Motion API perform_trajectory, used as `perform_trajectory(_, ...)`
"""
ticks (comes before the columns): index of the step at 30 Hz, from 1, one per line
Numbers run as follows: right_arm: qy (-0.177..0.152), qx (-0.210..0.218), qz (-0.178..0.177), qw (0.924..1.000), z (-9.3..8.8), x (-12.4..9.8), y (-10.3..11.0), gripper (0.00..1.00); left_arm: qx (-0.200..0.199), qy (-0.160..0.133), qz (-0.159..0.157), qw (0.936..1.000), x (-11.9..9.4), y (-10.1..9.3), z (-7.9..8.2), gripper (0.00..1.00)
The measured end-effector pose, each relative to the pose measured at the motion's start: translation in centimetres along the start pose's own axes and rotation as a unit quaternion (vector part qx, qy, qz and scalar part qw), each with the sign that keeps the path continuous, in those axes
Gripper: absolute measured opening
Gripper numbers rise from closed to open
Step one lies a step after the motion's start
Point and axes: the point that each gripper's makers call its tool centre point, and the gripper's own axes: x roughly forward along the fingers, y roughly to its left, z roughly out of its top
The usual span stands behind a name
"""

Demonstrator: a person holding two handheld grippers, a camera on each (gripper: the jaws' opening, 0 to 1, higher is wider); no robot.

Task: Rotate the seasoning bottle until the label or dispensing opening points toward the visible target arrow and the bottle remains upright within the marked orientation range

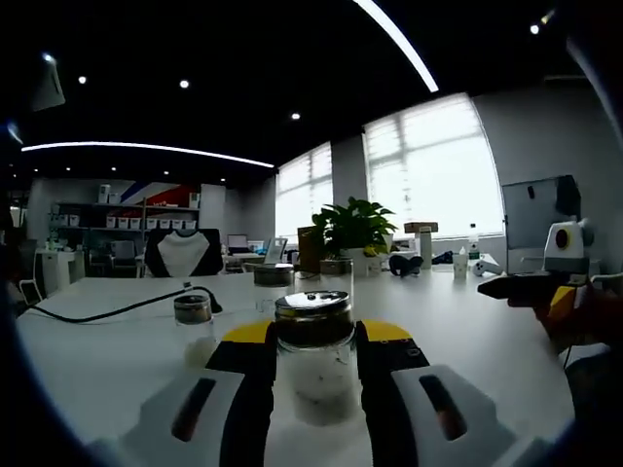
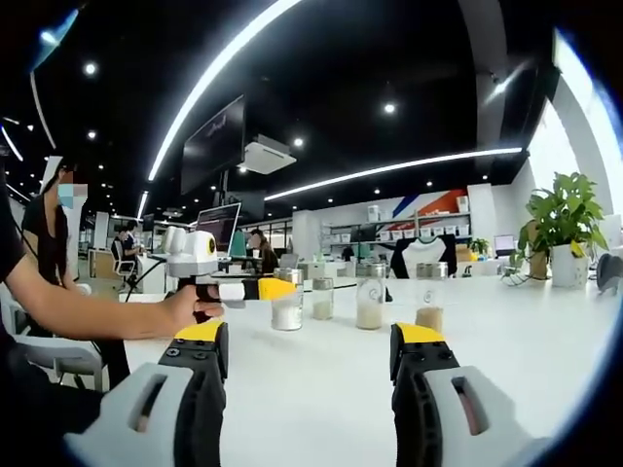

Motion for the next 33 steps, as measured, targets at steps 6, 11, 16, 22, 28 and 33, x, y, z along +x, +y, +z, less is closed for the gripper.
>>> perform_trajectory(6, 0.003, -0.011, 0.016, 0.9998, 0.1, 0.5, 0.6, 0.66, 0.001, 0.008, -0.011, 0.9999, -0.2, -0.8, -0.2, 0.34)
perform_trajectory(11, 0.003, -0.02, 0.036, 0.9991, 0.2, 1.2, 1.2, 0.62, -0.004, -0.002, -0.023, 0.9997, -1.2, -1.9, 0.4, 0.34)
perform_trajectory(16, 0.007, -0.016, 0.053, 0.9984, 0.0, 2.1, 1.6, 0.6, -0.004, 0.007, -0.034, 0.9994, -1.4, -2.5, 0.2, 0.34)
perform_trajectory(22, 0.011, -0.025, 0.081, 0.9963, -0.1, 3.2, 2.7, 0.58, -0.012, 0.012, -0.051, 0.9986, -1.8, -3.3, 0.0, 0.34)
perform_trajectory(28, 0.019, -0.025, 0.104, 0.9941, -0.4, 3.9, 3.6, 0.56, -0.015, 0.016, -0.057, 0.9981, -2.0, -3.8, -0.1, 0.34)
perform_trajectory(33, 0.021, -0.033, 0.124, 0.9915, 0.0, 4.6, 3.7, 0.56, -0.016, 0.019, -0.063, 0.9977, -2.4, -4.3, -0.2, 0.34)
